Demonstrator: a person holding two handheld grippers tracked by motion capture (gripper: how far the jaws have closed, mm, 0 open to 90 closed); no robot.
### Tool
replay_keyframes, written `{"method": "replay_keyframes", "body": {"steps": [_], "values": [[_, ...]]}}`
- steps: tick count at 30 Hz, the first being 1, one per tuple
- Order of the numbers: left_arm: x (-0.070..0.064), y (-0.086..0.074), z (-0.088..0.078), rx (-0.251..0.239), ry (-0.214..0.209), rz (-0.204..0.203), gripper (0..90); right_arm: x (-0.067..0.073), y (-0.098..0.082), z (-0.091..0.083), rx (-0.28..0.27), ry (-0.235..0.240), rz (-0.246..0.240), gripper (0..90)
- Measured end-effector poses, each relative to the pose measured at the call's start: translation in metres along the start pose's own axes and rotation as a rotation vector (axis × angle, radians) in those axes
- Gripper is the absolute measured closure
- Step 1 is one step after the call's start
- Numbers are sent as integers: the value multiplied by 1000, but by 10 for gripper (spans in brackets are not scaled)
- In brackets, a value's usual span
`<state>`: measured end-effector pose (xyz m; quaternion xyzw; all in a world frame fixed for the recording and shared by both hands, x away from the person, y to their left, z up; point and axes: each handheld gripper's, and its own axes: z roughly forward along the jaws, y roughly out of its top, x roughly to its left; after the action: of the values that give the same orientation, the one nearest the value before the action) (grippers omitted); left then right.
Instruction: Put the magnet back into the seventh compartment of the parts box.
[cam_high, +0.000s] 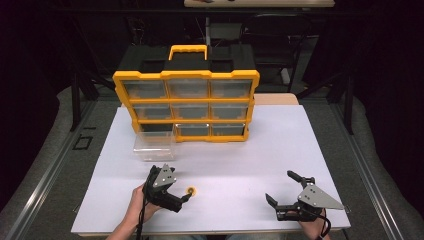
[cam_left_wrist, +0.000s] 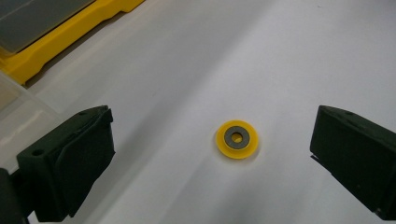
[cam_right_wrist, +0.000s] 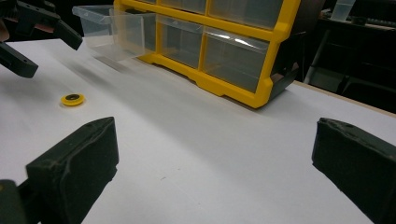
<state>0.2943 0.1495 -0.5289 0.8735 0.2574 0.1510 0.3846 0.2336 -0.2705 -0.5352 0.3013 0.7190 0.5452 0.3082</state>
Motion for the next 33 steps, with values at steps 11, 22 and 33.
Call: {"method": "replay_keyframes", "body": {"steps": [11,22,33], "values": [[0,8,9,61,-5,-3,0,0,0,0,8,5,1,2],[-1,13,18,156,-28,15,0,0,-1,1,9,11,3,2],[-2,20,28,260,-28,48,0,0,-1,1,15,13,6,2]]}}
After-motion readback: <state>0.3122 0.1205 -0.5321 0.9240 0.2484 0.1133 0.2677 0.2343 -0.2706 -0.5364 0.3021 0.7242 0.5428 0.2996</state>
